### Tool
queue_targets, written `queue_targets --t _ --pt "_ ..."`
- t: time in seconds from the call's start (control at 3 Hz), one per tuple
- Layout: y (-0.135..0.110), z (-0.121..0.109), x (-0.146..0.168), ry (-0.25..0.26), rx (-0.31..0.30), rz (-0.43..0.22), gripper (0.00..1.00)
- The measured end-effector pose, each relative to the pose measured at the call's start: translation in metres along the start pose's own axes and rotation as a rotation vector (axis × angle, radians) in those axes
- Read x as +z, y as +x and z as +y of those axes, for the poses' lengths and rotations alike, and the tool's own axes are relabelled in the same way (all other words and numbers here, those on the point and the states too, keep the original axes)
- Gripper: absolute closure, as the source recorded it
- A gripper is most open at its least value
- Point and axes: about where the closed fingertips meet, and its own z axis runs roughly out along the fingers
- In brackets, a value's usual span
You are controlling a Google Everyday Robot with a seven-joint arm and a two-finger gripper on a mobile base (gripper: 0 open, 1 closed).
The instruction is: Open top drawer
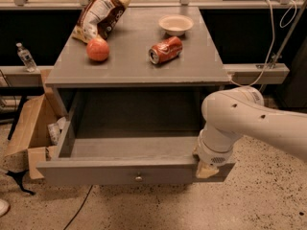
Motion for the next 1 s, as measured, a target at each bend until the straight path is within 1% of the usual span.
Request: queue_targets --t 0.33,0.67,1.0 --pt "0.003 0.009 -0.001 0.002 0.021 -0.003 0.93" --pt "0.007 0.02 -0.002 0.005 0.048 -0.01 0.77" --pt "0.007 0.02 -0.002 0.005 0.049 -0.01 0.54"
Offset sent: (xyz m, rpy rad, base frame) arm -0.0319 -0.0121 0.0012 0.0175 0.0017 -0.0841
